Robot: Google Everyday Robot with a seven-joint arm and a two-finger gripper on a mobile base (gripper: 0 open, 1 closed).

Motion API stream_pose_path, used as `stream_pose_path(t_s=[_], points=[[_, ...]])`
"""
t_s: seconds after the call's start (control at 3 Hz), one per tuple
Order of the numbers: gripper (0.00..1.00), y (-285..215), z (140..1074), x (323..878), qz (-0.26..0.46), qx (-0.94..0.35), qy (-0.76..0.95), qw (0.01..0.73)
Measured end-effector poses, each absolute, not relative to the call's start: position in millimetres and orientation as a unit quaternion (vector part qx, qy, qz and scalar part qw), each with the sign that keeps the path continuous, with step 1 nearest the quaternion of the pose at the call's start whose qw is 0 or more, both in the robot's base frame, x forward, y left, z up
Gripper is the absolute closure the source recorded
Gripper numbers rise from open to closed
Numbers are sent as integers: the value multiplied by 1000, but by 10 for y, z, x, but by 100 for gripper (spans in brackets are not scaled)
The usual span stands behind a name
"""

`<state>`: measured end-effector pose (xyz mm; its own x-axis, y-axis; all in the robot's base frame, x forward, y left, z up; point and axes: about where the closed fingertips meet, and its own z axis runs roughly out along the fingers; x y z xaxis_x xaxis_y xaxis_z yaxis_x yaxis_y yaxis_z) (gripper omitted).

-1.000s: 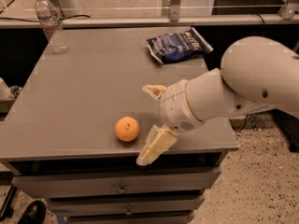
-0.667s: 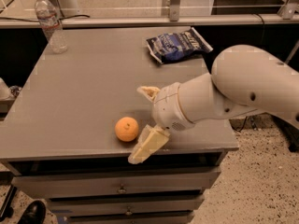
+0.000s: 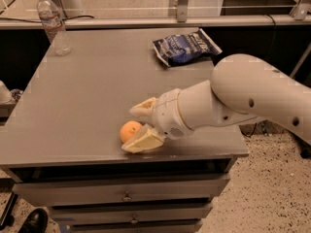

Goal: Move orange near blue chip bag

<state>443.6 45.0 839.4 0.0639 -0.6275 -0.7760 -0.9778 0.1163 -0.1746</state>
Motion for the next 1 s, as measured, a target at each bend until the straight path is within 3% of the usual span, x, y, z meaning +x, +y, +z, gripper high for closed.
stream_pose_path(t_s=[0.67,1.0], points=[[84,282,8604,4547,215,-610,655,391],[100,-39,9012,4709,179,-598,661,417]])
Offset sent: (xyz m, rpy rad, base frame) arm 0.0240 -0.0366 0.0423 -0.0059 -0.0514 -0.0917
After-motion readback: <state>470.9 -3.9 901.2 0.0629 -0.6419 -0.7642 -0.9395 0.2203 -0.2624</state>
